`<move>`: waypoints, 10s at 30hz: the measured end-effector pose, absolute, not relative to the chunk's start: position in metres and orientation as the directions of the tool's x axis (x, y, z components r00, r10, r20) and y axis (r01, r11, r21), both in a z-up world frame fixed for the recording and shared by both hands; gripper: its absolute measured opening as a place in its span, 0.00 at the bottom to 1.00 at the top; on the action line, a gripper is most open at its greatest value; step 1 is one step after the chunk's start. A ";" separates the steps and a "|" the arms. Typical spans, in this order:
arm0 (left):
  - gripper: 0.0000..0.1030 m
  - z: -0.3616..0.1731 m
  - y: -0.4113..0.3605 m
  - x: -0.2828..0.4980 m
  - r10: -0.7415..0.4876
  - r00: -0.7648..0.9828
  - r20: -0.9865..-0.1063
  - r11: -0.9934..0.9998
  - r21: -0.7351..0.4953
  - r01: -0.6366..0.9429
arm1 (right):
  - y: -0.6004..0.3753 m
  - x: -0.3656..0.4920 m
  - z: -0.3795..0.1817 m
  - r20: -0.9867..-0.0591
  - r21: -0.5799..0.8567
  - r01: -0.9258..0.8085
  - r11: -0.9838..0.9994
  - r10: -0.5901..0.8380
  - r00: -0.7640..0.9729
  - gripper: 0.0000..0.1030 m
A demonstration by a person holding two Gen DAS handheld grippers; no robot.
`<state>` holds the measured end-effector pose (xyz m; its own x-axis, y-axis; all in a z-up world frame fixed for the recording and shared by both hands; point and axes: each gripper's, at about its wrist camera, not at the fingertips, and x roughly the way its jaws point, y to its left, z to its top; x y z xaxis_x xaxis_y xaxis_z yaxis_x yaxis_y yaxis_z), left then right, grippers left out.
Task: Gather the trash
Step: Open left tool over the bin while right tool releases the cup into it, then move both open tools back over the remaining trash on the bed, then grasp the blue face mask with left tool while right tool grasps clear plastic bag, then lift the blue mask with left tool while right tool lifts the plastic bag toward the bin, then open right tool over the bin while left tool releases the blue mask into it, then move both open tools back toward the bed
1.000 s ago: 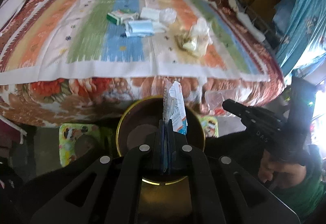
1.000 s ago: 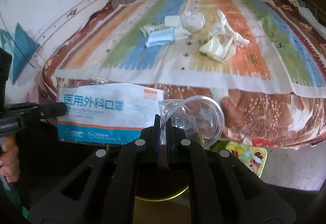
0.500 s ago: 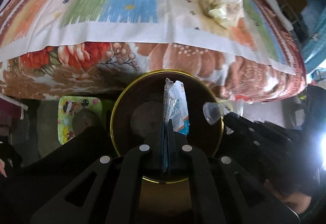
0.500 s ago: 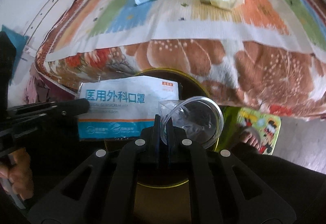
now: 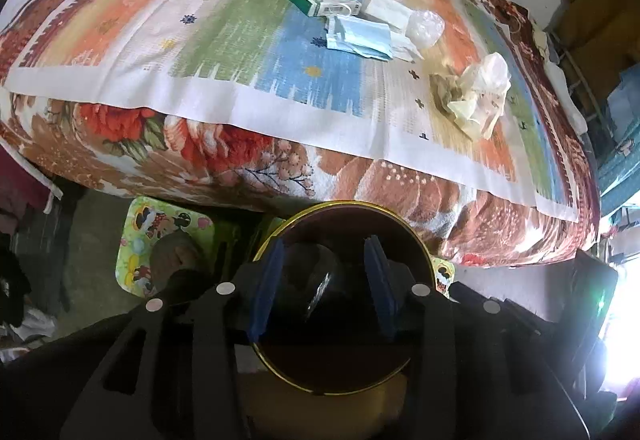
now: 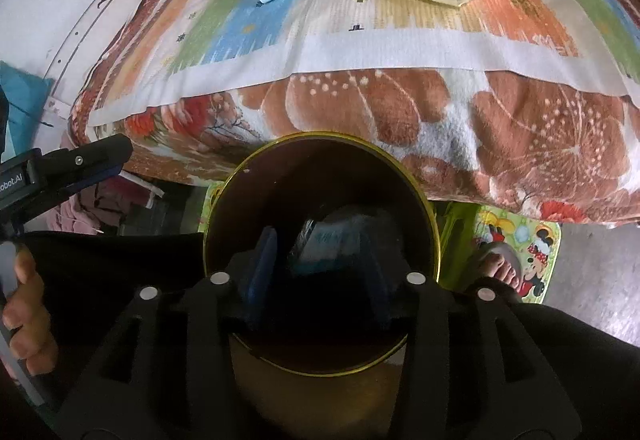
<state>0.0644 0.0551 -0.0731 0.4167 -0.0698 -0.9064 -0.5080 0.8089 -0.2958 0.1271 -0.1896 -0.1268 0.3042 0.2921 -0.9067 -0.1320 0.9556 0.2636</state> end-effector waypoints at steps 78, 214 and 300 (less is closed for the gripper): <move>0.87 -0.109 0.167 0.270 -0.087 0.513 -0.854 0.813 -0.358 -0.459 | -0.202 0.402 -0.040 -0.739 0.267 -0.128 0.955 0.288 0.610 0.91; 0.00 0.014 0.108 0.201 -0.115 0.658 -0.745 0.866 -0.400 -0.301 | -0.215 0.264 0.032 -0.705 0.089 -0.206 0.975 0.208 0.678 0.06; 0.58 -0.064 0.069 0.099 -0.124 0.507 -0.853 0.737 -0.421 -0.529 | -0.201 0.139 -0.058 -0.853 0.076 -0.198 0.977 0.166 0.495 0.70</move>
<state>0.0991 0.0689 -0.0645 0.5069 -0.1237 -0.8531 -0.5288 0.7369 -0.4211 0.1391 -0.2008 -0.0580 0.4949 0.1662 -0.8529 -0.1980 0.9773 0.0756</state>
